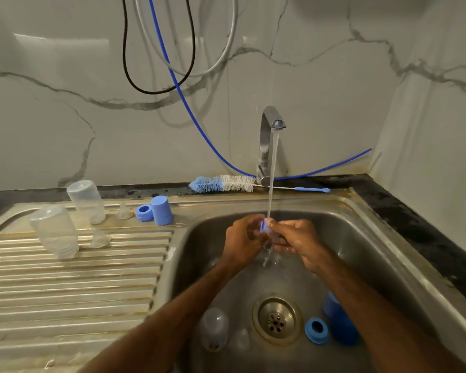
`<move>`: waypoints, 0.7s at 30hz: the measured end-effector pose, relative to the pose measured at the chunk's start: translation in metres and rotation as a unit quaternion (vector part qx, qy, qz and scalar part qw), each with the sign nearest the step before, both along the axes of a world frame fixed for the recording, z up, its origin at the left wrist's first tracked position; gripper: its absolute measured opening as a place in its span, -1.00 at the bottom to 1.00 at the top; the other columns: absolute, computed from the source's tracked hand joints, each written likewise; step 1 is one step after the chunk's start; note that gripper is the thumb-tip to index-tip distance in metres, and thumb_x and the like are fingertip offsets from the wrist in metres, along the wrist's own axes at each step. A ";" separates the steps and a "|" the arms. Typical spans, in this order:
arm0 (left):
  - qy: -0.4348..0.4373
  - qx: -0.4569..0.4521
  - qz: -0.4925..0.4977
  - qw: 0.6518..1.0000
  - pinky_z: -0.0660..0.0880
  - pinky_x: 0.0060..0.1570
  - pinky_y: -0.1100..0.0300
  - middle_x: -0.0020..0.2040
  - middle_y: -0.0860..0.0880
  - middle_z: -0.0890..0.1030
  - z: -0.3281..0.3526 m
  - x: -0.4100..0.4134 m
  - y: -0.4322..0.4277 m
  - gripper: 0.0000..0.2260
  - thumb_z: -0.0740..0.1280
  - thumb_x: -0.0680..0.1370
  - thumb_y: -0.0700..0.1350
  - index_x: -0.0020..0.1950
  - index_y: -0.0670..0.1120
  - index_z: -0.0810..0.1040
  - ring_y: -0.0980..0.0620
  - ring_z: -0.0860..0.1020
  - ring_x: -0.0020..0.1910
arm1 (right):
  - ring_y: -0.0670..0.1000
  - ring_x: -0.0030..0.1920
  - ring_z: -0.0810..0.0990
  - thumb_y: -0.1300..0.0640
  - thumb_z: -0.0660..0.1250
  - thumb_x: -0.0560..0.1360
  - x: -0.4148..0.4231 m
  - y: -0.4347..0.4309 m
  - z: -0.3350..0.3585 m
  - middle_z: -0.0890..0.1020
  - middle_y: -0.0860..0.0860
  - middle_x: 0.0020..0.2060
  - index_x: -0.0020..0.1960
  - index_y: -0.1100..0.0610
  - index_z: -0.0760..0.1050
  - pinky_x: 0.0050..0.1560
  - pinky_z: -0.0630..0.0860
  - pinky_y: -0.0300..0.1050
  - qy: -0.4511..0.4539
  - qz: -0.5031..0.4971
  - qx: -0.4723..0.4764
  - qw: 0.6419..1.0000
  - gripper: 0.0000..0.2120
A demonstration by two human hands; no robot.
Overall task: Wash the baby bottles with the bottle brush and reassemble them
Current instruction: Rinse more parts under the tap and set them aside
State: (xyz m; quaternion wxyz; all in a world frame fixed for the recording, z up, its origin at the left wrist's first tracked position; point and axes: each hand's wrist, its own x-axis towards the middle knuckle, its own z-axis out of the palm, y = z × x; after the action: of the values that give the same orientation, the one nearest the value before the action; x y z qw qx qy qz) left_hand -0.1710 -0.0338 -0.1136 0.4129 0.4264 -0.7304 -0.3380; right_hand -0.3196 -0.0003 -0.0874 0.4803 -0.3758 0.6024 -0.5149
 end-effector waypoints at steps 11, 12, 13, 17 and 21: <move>0.052 0.032 -0.082 0.995 0.66 -0.09 0.06 -0.04 -0.02 0.73 -0.004 0.001 0.002 -0.80 0.35 0.66 -0.10 0.26 -0.03 0.66 0.04 0.68 -0.20 | -0.01 -0.25 0.68 0.27 0.43 0.53 -0.008 0.000 0.008 0.73 0.12 -0.26 -0.05 0.23 0.69 -0.06 0.66 -0.12 0.042 0.007 -0.011 0.999 -0.94; 0.044 0.016 -0.071 0.996 0.64 -0.11 0.14 -0.05 0.00 0.73 -0.003 0.001 0.003 -0.80 0.34 0.67 -0.08 0.25 -0.05 0.66 0.10 0.67 -0.21 | 0.05 -0.19 0.70 0.27 0.42 0.54 -0.009 -0.002 0.008 0.73 0.14 -0.22 0.02 0.27 0.67 0.00 0.67 -0.04 -0.006 -0.001 0.010 1.000 -0.90; 0.026 -0.007 -0.057 0.998 0.63 -0.09 0.20 -0.04 0.03 0.73 -0.002 0.000 0.004 -0.80 0.33 0.67 -0.07 0.25 -0.05 0.66 0.15 0.67 -0.19 | 0.10 -0.13 0.70 0.27 0.40 0.54 -0.010 -0.004 0.008 0.74 0.18 -0.15 0.06 0.30 0.65 0.02 0.67 0.02 -0.055 -0.005 0.031 0.998 -0.86; -0.004 -0.091 -0.019 0.996 0.63 0.01 0.07 -0.02 0.06 0.73 0.000 -0.001 0.009 -0.82 0.35 0.66 -0.02 0.15 -0.04 0.70 0.14 0.68 -0.04 | 0.16 -0.03 0.69 0.30 0.30 0.58 -0.012 -0.001 0.012 0.71 0.27 -0.02 0.13 0.33 0.60 0.01 0.68 0.03 -0.205 0.019 0.077 0.976 -0.82; -0.074 -0.233 0.045 0.969 0.62 0.02 0.02 0.06 -0.02 0.73 0.001 0.004 0.011 -0.83 0.46 0.56 -0.06 0.12 -0.07 0.72 0.03 0.67 -0.02 | 0.14 -0.04 0.66 0.34 0.21 0.57 -0.011 0.001 0.012 0.67 0.26 -0.02 0.15 0.38 0.58 0.06 0.64 0.00 -0.232 0.030 0.088 0.968 -0.76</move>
State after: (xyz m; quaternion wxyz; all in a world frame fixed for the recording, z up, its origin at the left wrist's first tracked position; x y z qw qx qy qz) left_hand -0.1673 -0.0230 -0.1122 0.4605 0.3745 -0.7976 -0.1075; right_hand -0.3308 0.0007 -0.0755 0.6532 -0.2198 0.5059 -0.5187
